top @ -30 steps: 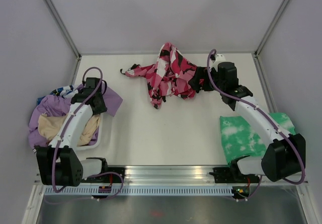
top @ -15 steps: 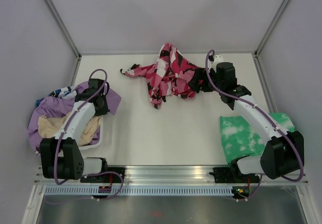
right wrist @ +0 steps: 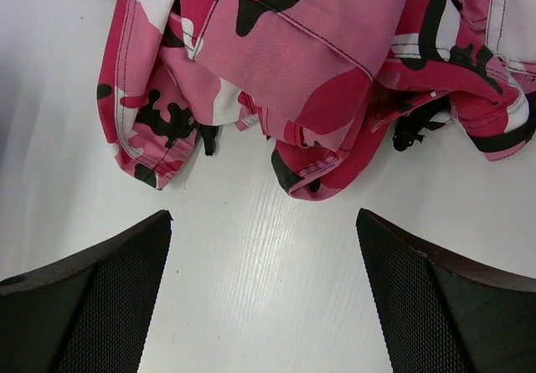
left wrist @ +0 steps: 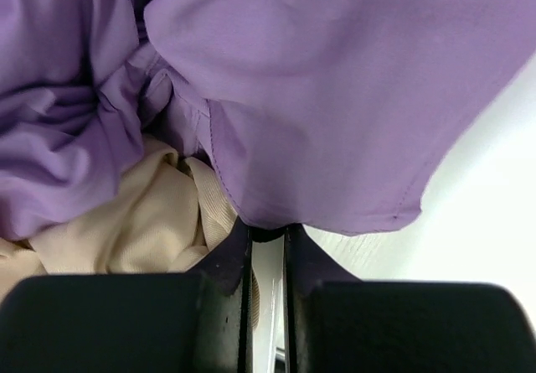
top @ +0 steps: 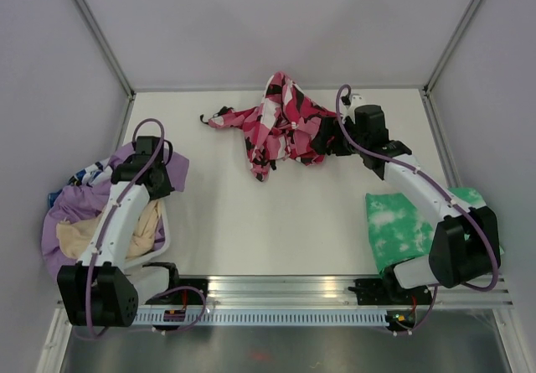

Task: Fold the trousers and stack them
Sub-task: Flatten the trousers out

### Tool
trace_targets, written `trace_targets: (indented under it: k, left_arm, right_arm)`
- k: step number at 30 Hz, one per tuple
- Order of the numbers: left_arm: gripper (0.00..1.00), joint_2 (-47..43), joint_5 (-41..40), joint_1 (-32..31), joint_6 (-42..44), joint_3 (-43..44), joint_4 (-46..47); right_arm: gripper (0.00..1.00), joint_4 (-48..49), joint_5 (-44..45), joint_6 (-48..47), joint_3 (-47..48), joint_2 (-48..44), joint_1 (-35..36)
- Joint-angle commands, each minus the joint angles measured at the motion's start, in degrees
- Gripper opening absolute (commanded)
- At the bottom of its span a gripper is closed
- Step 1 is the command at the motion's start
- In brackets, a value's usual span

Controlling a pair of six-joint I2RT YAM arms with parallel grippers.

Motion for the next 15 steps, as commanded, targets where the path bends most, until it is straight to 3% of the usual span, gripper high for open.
trace_targets:
  k: [1,5,10,15]
  left_arm:
    - [0.02,-3.33,2.31,0.29,1.15,4.33,-2.60]
    - [0.02,-4.63,1.17,0.29,9.93,4.96,-3.13]
    - [0.02,-11.84,5.30,0.29,15.39,2.93,0.12]
    - [0.02,-12.13,12.33,0.20,22.78,2.58,2.05]
  right_arm:
    - [0.98,0.39,-1.00,-0.20,0.97,-0.35,0.26]
    - [0.98,-0.58,-0.29,-0.29,1.06,-0.70,0.26]
    - [0.98,-2.77,0.32,-0.73,2.55,-0.26,0.26]
    - [0.98,-5.32,0.15,-2.04,5.79,1.32,0.26]
